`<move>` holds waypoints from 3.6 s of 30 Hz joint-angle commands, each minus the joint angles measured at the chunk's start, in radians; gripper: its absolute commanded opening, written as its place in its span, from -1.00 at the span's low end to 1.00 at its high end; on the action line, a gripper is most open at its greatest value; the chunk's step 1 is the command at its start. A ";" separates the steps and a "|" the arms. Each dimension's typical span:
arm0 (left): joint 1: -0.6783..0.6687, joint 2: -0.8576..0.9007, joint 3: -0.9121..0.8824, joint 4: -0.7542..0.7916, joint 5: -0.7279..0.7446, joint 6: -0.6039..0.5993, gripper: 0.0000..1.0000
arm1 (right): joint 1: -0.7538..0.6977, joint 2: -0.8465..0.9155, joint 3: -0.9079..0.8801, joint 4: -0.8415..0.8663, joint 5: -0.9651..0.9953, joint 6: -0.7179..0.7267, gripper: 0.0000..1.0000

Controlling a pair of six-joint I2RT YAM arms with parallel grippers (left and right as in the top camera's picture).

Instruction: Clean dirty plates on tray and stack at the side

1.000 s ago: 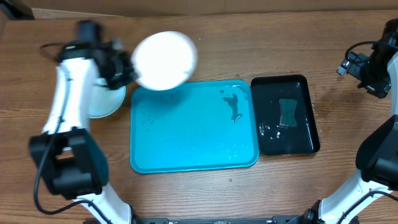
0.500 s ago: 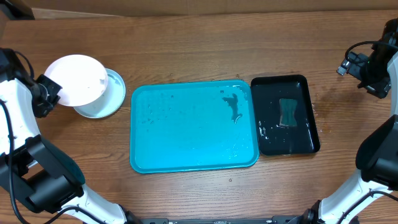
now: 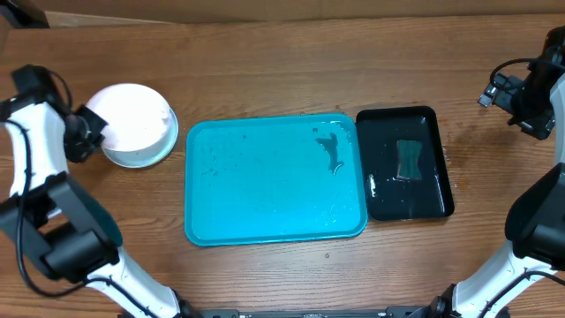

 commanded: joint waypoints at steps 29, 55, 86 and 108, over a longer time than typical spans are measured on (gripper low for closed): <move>-0.293 0.046 0.003 0.006 0.555 0.293 0.99 | -0.003 -0.020 0.005 0.005 -0.005 0.004 1.00; -0.330 0.046 0.003 0.006 0.555 0.293 0.99 | 0.073 -0.238 0.002 0.015 -0.005 0.004 1.00; -0.330 0.046 0.003 0.006 0.555 0.293 1.00 | 0.481 -1.682 -0.787 0.529 0.012 -0.097 1.00; -0.330 0.046 0.003 0.006 0.555 0.293 1.00 | 0.360 -1.992 -1.703 1.403 -0.222 -0.074 1.00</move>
